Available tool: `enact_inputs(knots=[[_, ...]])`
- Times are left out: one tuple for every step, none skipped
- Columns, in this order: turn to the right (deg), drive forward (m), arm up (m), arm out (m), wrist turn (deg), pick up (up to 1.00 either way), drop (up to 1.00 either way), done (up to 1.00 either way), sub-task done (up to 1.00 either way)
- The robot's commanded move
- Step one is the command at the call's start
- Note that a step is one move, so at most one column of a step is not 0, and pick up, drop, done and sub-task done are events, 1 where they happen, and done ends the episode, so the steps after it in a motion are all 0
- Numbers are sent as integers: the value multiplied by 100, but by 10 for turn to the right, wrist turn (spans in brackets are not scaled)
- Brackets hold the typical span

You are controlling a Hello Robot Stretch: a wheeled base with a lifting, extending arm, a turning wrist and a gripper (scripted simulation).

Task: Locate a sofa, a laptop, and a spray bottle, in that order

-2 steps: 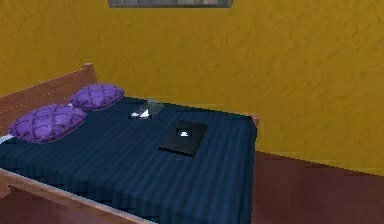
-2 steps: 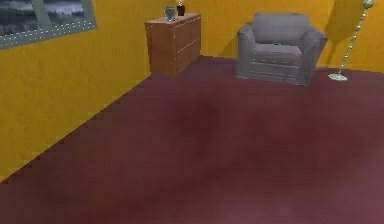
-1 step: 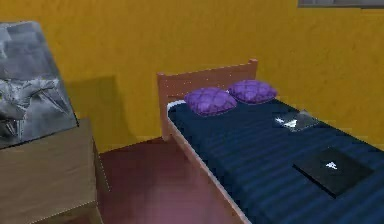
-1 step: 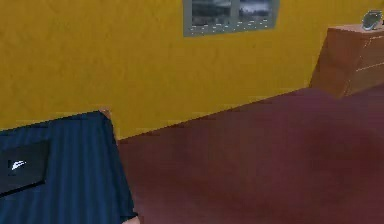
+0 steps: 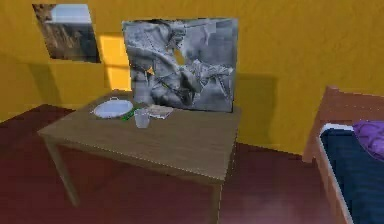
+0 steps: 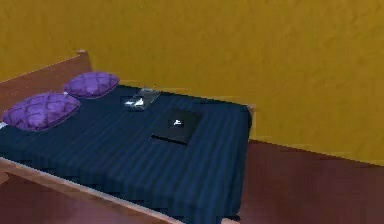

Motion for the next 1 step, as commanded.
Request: enact_inputs(knots=[[-450, 0, 0, 0, 0, 0, 0, 0, 0]])
